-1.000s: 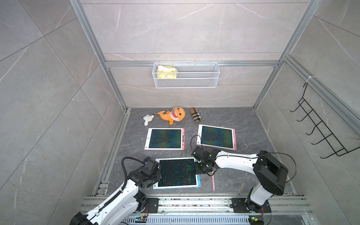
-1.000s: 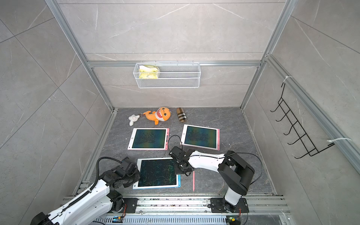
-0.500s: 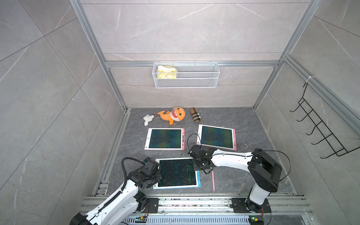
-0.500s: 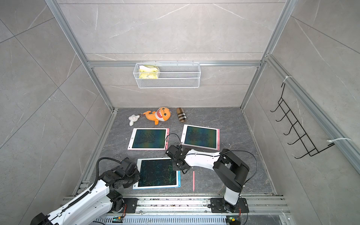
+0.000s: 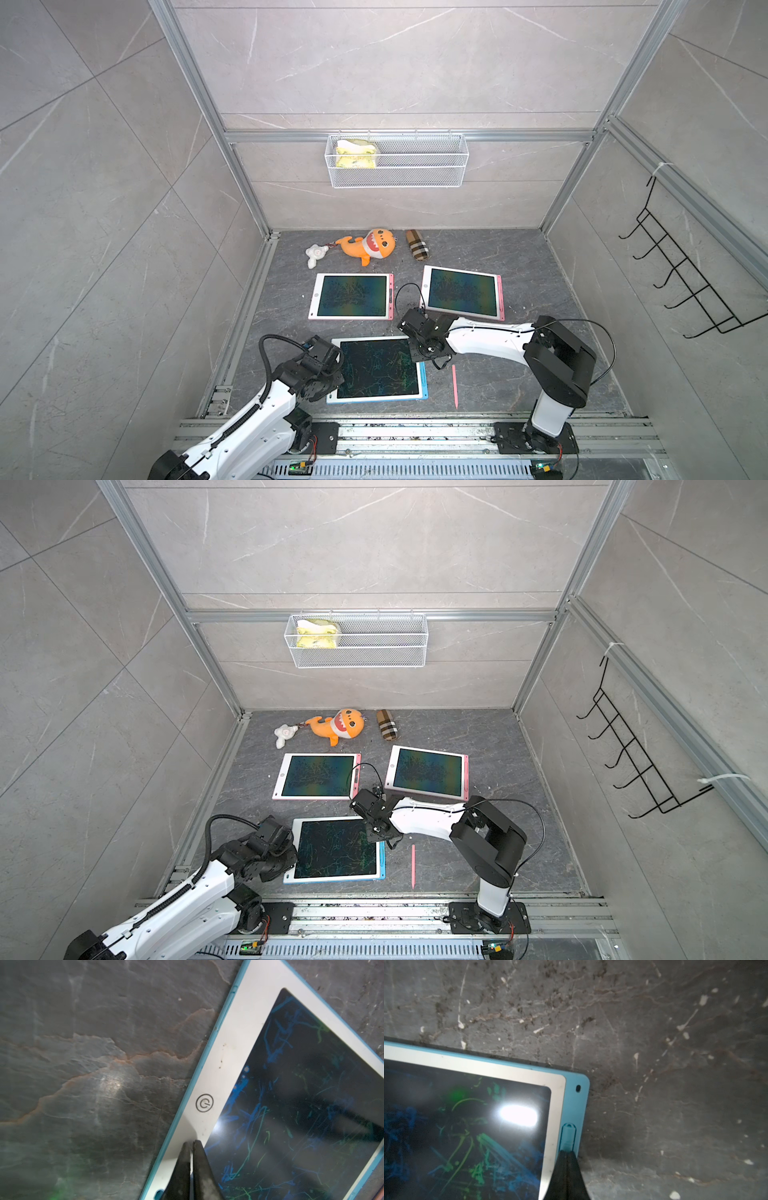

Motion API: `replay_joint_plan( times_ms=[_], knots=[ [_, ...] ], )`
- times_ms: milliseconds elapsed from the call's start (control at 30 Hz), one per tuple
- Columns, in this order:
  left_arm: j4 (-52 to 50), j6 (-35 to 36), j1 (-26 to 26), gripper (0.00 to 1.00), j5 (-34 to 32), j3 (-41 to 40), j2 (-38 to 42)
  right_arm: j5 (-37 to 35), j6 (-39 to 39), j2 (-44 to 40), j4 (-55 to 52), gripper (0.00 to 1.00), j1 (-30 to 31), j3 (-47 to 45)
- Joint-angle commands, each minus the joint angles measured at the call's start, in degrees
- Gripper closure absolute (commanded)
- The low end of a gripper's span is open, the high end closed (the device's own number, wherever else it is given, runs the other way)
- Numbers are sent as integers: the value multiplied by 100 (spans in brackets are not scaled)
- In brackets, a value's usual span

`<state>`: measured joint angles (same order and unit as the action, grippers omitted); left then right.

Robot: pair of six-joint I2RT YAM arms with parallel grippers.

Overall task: Place the stylus back onto the writing tablet
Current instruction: Adjust the stylus on the writing tablet.

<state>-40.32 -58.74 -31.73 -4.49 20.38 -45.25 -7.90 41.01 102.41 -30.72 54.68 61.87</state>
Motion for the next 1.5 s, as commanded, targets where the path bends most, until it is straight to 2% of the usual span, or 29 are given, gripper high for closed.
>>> replay_joint_plan(
  times_ms=[0, 300, 567, 967, 1467],
  knots=[
    [-116, 82, 22, 90, -141, 176, -26, 254, -305, -83, -565, 97, 17, 106],
    [41, 184, 29, 90, -481, 485, -427, -6, -542, -336, -1049, 96, 17, 651],
    [246, 442, 43, 90, -483, 765, -848, -17, -547, -11, -975, 96, 8, 723],
    [373, 707, 293, 89, -353, 557, -658, 2, -490, 443, -827, 96, -17, 750],
    [525, 783, 515, 98, -109, 436, -719, 28, -331, 827, -525, 97, -62, 346]
  ],
)
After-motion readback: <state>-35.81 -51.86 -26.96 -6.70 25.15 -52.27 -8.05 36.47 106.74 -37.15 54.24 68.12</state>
